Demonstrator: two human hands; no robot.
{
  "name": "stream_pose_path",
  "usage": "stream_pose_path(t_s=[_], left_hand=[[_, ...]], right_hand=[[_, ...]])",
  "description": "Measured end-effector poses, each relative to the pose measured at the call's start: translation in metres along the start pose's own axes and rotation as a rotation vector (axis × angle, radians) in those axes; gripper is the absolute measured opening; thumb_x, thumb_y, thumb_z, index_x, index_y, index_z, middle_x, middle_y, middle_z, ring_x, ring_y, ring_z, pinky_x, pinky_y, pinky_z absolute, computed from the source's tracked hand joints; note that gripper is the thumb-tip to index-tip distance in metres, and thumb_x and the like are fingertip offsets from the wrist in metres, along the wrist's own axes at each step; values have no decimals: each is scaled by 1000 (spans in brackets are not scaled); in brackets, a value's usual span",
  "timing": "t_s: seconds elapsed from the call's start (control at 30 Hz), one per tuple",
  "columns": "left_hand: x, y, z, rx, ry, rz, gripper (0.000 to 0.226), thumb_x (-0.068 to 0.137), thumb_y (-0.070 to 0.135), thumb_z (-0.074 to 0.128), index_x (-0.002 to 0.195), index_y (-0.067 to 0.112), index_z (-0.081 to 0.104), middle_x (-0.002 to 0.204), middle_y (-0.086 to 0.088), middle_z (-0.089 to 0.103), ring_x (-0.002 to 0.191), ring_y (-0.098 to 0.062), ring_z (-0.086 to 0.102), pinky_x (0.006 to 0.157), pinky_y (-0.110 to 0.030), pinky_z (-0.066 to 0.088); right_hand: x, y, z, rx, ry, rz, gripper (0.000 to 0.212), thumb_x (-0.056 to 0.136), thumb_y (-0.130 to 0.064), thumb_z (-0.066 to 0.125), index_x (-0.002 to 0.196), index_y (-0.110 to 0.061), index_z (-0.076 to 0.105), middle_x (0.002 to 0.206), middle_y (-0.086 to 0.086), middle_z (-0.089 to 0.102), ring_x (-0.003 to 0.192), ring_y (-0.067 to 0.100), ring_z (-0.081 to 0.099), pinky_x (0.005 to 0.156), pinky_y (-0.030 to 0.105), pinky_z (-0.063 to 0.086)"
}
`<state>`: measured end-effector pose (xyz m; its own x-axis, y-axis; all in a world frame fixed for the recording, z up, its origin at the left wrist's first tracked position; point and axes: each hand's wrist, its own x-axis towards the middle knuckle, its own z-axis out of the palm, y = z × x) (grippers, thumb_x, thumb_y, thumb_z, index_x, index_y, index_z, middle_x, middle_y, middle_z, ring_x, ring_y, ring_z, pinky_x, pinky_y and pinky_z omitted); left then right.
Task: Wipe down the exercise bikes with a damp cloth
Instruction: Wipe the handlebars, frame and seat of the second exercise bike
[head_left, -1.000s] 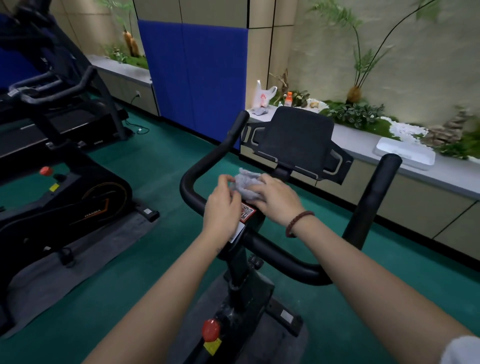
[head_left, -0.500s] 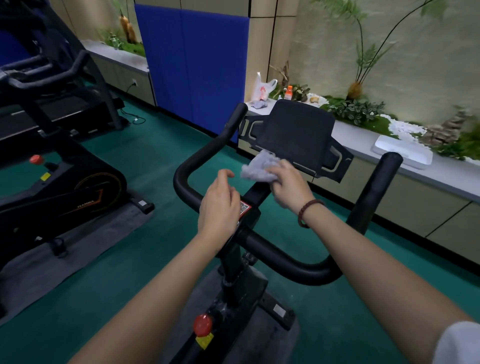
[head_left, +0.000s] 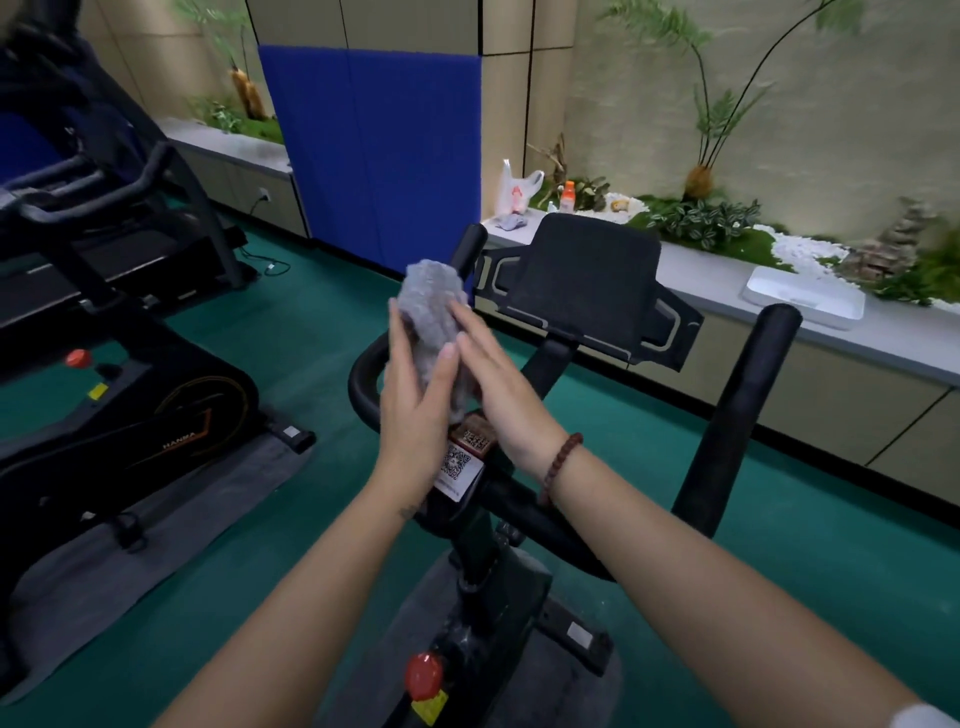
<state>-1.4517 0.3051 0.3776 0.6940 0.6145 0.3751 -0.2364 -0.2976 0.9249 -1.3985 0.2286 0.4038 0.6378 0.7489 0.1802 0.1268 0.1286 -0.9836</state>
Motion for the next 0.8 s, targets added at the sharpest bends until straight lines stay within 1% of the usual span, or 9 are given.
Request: stream_pose_path(t_s=[0.07,0.17,0.23,0.3,0.37,0.43,0.5,0.63,0.8], left_hand=[[10,4,-12,74,87,6,57,88,36,56,139,19,35,128,7,54,109,-1,56,92,-20,47],[28,2,-37,217,290,-72,45,89,22,58,129,14,39,109,4,54,86,-5,57,71,-20,46],[45,-10,-56,331,366,-144,32,90,23,53,119,9,46,102,-2,53,89,-19,54,73,-26,39],[61,-26,-70,429,362,-223,25,91,22,49,110,6,54,98,-9,58,90,-26,54,73,-29,38],[71,-42,-79,556,292,-243,24,91,21,51,105,4,60,98,-16,62,91,-31,57,72,-32,38],[75,-54,-82,752,189,-152,26,90,18,53,111,6,63,105,-17,62,97,-35,56,76,-34,39],[77,-60,-79,932,74,-50,34,91,20,51,124,14,56,116,-13,59,104,-35,53,81,-38,41],[73,-64,-62,1245,-119,22,52,89,44,51,137,28,38,126,-7,49,104,-33,48,79,-40,44],[115,-75,-59,1130,-185,-8,52,91,41,50,139,26,37,121,-10,52,105,-31,47,78,-38,41]], right_hand=[[6,2,6,229,-72,24,41,100,-36,25,140,-39,26,147,3,37,126,19,47,108,42,36],[17,3,-2,108,21,7,42,100,-38,20,141,-37,24,135,8,50,81,16,68,79,33,57],[32,5,-14,56,211,-37,36,101,-33,22,134,-27,36,120,12,60,57,9,64,56,24,54],[46,8,-28,82,377,-50,28,102,-26,24,121,-19,43,101,13,64,45,7,59,45,21,48],[55,15,-40,76,494,-51,23,102,-21,25,108,-18,47,86,9,64,41,6,56,41,19,43],[58,23,-48,67,573,-47,23,101,-17,25,98,-21,48,78,6,63,38,6,53,39,17,40],[60,26,-52,87,621,-25,25,100,-14,25,93,-21,48,73,6,61,36,7,49,38,17,37],[63,22,-55,119,620,-46,27,101,-14,24,89,-23,46,69,6,59,37,8,48,38,17,36],[65,26,-48,99,576,-42,26,100,-14,26,87,-25,46,68,5,58,37,9,47,39,18,36]])
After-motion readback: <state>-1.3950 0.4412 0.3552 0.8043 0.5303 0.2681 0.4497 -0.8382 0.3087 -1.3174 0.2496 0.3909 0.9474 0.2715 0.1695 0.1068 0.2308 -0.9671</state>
